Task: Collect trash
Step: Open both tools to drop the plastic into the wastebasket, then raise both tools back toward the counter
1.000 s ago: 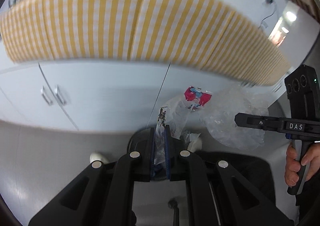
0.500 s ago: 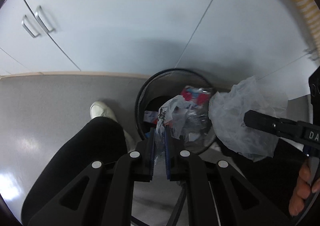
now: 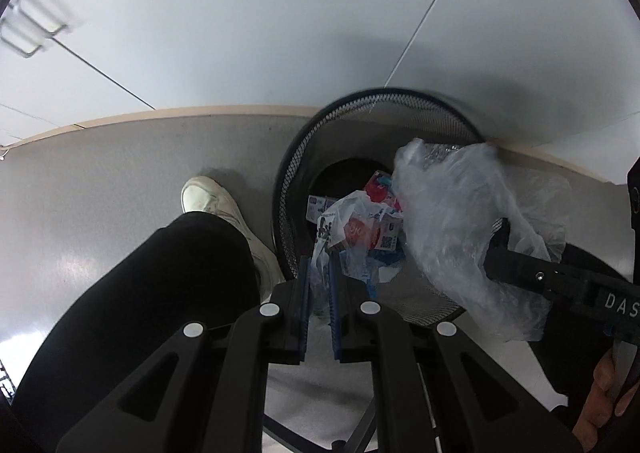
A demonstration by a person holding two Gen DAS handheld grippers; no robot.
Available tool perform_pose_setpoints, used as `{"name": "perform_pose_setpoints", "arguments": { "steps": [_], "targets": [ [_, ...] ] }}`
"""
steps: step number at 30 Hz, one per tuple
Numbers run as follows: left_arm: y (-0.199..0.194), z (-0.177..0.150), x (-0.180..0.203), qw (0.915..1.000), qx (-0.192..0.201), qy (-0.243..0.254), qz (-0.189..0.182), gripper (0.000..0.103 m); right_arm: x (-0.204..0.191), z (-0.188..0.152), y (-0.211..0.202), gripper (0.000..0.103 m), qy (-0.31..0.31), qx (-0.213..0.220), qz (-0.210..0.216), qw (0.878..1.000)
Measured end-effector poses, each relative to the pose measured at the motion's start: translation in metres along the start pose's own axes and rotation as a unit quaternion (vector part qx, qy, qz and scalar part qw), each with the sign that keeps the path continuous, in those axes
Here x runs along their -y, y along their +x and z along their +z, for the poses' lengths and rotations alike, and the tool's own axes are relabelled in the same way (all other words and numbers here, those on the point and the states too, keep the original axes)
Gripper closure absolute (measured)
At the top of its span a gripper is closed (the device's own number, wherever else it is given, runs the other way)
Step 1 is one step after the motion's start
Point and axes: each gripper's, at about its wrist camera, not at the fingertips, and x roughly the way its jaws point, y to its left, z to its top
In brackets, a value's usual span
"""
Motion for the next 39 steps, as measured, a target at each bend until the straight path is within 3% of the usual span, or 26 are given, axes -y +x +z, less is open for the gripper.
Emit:
{"name": "perform_pose_setpoints", "arguments": {
  "steps": [6,8,10,11,13,17,21,33,39],
  "targets": [
    [0.015,0.008,0.002,0.9998,-0.016,0.006,0.002,0.091,0.011,0.006,-0.004,0.059,0.006,0.007,-0.043,0.999],
    [0.012,0.01,0.004,0.9998,-0.019,0.009,0.005,0.083,0.01,0.008,-0.011,0.045,0.002,0.016,-0.052,0.999],
    [0.011,0.011,0.005,0.9997,-0.02,0.012,0.011,0.055,0.009,0.008,-0.017,0.03,-0.003,0.023,-0.061,0.998],
    [0.011,0.012,0.005,0.9997,-0.019,0.013,0.01,0.05,0.008,0.008,-0.02,0.029,-0.007,0.027,-0.063,0.998],
    [0.01,0.012,0.006,0.9994,-0.02,0.021,0.02,0.035,0.005,0.009,-0.027,0.016,-0.01,0.033,-0.068,0.997],
    [0.006,0.011,0.01,0.9986,-0.016,0.045,0.024,0.012,0.006,0.008,-0.041,0.008,-0.004,0.058,-0.073,0.996],
    [-0.004,0.011,0.01,0.9984,-0.006,0.053,0.019,0.005,0.005,0.005,-0.057,0.004,0.001,0.075,-0.069,0.995],
    [-0.059,-0.009,-0.004,0.9976,0.035,0.054,0.024,0.005,-0.017,-0.025,-0.107,0.004,-0.012,0.115,-0.05,0.992],
    [-0.095,-0.031,-0.014,0.9967,0.066,0.045,0.009,0.005,-0.036,-0.049,-0.142,0.004,-0.037,0.147,-0.045,0.987]
  ]
}}
